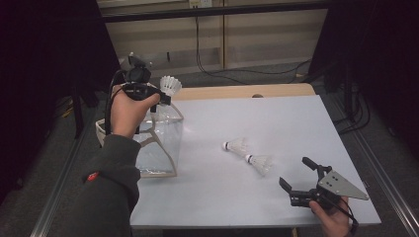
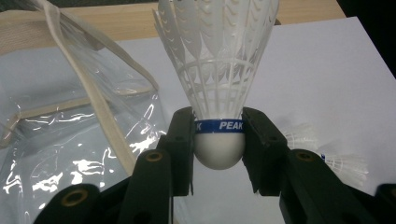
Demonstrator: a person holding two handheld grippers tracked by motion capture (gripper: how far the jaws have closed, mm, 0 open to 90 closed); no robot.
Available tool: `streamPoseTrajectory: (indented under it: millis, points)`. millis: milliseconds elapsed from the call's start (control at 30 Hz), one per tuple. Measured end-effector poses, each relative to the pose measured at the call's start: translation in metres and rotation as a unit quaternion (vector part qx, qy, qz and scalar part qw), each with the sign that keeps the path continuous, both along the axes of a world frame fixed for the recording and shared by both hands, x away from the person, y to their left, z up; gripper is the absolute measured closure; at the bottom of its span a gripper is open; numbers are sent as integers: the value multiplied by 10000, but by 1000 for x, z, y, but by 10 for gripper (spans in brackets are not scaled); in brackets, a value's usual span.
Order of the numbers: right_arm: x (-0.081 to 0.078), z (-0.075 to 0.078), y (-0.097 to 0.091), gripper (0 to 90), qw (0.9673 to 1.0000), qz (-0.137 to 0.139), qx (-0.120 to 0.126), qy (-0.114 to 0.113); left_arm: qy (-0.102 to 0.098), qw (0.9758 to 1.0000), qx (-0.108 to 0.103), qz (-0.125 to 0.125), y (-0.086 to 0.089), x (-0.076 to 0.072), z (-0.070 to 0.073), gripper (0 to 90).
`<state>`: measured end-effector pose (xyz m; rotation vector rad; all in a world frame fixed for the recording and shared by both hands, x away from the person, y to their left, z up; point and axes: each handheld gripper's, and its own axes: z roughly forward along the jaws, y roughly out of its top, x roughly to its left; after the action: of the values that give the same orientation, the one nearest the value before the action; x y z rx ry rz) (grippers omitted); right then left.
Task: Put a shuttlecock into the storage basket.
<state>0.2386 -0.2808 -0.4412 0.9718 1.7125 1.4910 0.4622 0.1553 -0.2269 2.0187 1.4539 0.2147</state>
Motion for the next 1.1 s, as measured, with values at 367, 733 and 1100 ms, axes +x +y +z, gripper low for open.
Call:
streamPoseTrajectory:
  millis: [367,733,1100]
  points:
    - [0,0,0,12,10000,-4,6,-1,2,10000,10,77,5,1,2,658]
    - [0,0,0,12,10000,-6,6,18,-39,9998,7,174,11,2,6,658]
    - [1,0,0,11,10000,-9,32,23,-54,9998,41,206,12,2,7,658]
